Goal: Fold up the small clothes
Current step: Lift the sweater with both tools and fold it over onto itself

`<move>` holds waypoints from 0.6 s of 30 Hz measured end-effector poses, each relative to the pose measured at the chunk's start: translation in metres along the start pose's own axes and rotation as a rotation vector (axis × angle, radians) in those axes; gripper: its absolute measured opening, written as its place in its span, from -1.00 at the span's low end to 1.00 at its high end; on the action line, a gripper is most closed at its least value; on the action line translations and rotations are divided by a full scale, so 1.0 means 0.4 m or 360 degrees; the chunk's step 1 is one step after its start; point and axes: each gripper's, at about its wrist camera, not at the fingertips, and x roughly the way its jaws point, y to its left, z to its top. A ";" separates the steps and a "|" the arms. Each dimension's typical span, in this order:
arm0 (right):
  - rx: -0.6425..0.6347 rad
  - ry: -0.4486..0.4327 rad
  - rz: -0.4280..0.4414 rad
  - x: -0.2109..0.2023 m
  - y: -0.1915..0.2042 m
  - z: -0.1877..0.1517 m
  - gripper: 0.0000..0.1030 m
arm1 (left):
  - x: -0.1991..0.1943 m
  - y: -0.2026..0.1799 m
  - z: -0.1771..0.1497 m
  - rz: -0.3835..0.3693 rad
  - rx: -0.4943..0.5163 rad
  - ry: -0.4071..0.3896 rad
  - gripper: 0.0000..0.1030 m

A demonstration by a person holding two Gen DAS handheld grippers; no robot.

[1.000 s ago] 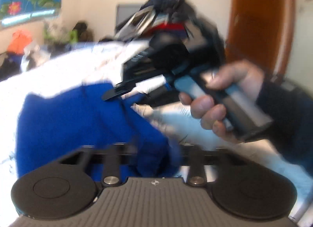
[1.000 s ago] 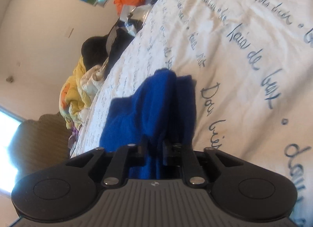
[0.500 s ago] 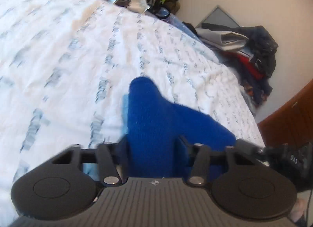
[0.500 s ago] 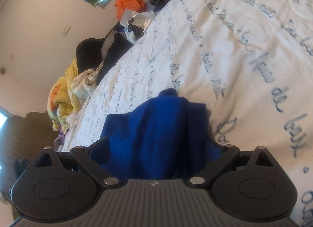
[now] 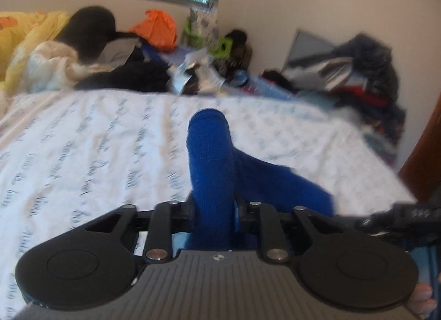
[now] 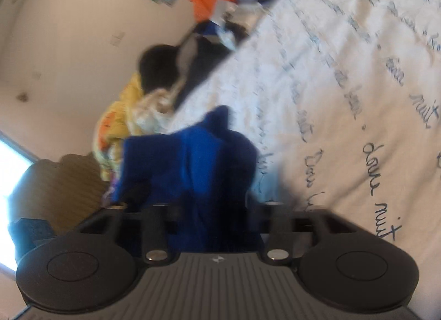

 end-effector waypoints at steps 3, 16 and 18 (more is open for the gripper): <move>-0.0097 0.0056 0.0068 -0.043 0.004 -0.050 0.63 | -0.070 0.047 -0.060 -0.0083 -0.0049 -0.0004 0.11; -0.0384 0.0323 -0.0025 -0.035 0.048 -0.251 -0.69 | -0.144 0.126 -0.261 -0.0238 -0.0452 0.0337 -0.82; -0.0494 0.0267 0.0019 -0.096 0.095 -0.264 -0.70 | -0.218 0.105 -0.244 -0.0281 -0.0382 0.0255 -0.83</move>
